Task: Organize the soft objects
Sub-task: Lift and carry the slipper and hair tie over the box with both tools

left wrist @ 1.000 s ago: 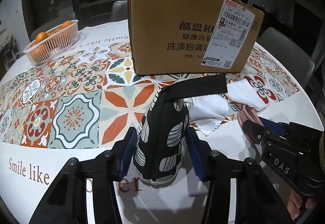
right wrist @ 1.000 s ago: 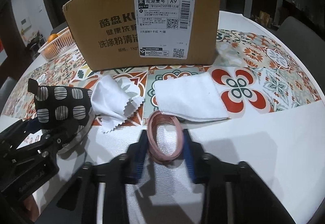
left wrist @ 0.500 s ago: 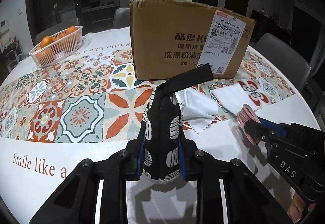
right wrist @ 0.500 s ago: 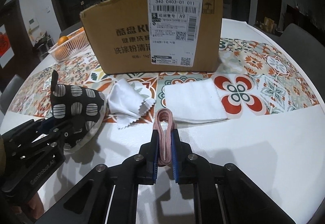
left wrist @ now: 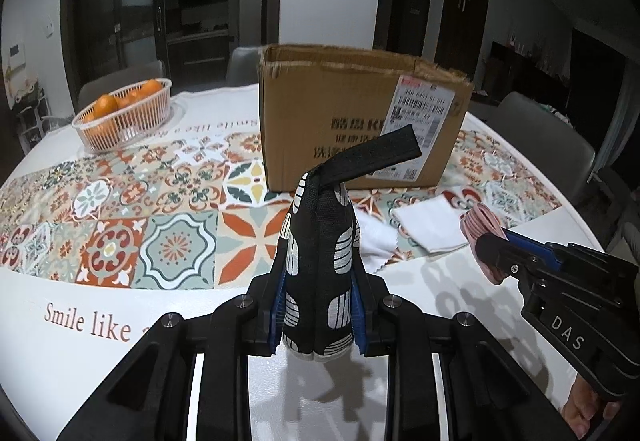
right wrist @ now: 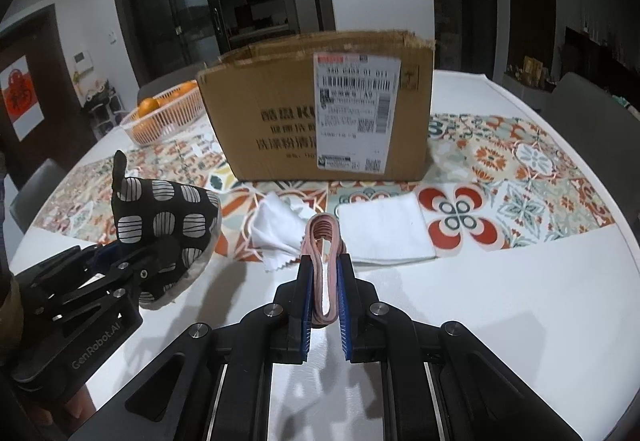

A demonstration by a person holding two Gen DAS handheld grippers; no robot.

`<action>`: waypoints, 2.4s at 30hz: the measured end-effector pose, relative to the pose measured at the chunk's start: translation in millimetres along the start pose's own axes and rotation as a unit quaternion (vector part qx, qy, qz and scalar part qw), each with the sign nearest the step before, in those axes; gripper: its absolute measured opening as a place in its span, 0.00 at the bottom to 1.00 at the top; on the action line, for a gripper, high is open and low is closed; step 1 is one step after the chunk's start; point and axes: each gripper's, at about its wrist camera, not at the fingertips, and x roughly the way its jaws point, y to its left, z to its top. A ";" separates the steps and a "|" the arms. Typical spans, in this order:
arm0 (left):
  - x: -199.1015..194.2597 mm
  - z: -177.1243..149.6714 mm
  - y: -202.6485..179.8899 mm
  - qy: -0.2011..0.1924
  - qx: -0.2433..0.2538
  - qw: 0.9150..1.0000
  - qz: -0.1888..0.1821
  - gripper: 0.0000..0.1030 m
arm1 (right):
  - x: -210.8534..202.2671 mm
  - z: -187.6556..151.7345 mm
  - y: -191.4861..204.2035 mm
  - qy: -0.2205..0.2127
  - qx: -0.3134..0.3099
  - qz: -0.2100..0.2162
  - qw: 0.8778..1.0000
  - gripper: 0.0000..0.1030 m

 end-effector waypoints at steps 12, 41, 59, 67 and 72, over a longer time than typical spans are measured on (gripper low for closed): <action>-33.4 25.1 -15.2 -0.050 0.022 0.999 -0.002 0.27 | -40.5 16.8 -1.4 -0.060 -0.001 0.005 0.998 0.12; -67.5 89.7 -33.8 -0.142 0.042 0.989 -0.004 0.27 | -93.7 76.6 -11.6 -0.175 0.000 0.007 0.984 0.12; -48.7 129.1 -34.3 -0.163 0.058 0.985 0.006 0.27 | -79.4 118.5 -21.4 -0.208 -0.008 0.011 0.978 0.12; -32.2 144.6 -30.1 -0.168 0.058 0.984 0.016 0.27 | -63.7 136.2 -21.3 -0.214 -0.015 0.013 0.977 0.12; -20.3 153.8 -28.0 -0.172 0.065 0.983 0.024 0.27 | -48.9 147.4 -23.7 -0.209 -0.016 0.018 0.978 0.12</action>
